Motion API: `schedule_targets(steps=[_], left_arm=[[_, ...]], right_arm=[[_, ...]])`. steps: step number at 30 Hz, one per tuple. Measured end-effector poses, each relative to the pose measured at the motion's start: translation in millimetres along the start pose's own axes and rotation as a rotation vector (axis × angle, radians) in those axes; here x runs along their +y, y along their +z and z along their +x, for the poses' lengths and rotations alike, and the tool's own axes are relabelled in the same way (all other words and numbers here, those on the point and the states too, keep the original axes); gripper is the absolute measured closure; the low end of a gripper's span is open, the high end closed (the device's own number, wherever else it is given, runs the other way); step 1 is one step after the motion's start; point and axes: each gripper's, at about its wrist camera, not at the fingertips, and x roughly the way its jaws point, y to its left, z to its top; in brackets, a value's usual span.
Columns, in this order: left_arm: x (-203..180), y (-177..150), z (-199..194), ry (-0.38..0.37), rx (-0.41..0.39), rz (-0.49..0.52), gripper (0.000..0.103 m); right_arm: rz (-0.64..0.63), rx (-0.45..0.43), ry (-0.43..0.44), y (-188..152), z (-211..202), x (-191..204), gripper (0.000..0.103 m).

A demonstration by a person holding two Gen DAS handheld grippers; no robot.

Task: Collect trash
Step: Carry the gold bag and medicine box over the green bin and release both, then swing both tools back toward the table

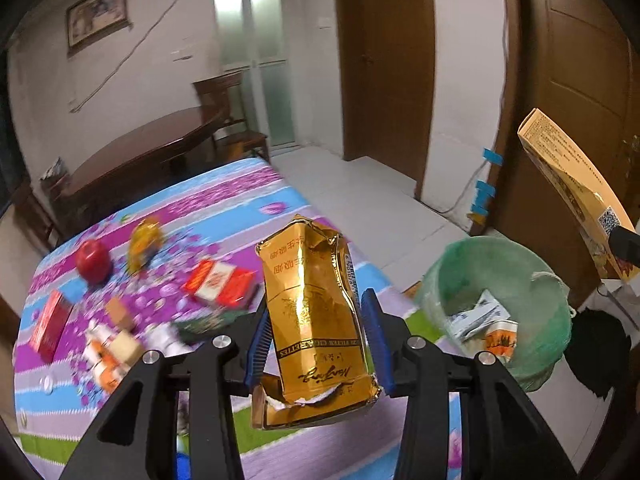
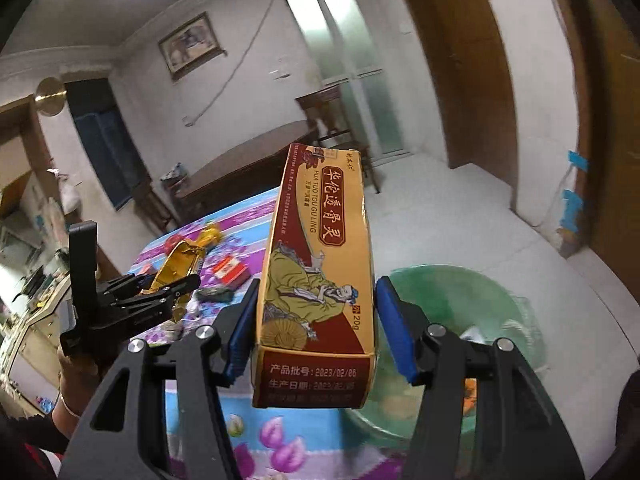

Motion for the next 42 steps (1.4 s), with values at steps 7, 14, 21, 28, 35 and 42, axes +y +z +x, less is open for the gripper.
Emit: schedule_targets(steps=[7,14,21,28,35,42], left_arm=[[-43.3,16.7,20.4,-0.026,0.001,0.064,0.059],[-85.7,31.9,36.3,-0.065,0.003,0.124,0.059],[-126.1,40.9,64.3,-0.154,0.033,0.178,0.059],[-177.9,36.6,113.0,-0.276,0.129,0.263,0.059],[-202.4,19.3,129.9,-0.439,0.222,0.325,0.038],[-192.4,12.9,130.3,-0.395,0.207,0.299,0.038]], right_arm=[[0.063,0.004,-0.083,-4.0,-8.2,-34.6,0.048],[0.105,0.023,-0.145,-3.6,-14.0,-58.2,0.049],[0.146,0.051,-0.194,-9.0,-14.4,-87.8,0.075],[0.268,0.088,-0.202,-26.3,21.4,-136.2,0.088],[0.207,0.057,-0.22,-32.8,-5.5,-128.6,0.087],[0.229,0.026,-0.23,-40.1,-15.3,-137.5,0.087]])
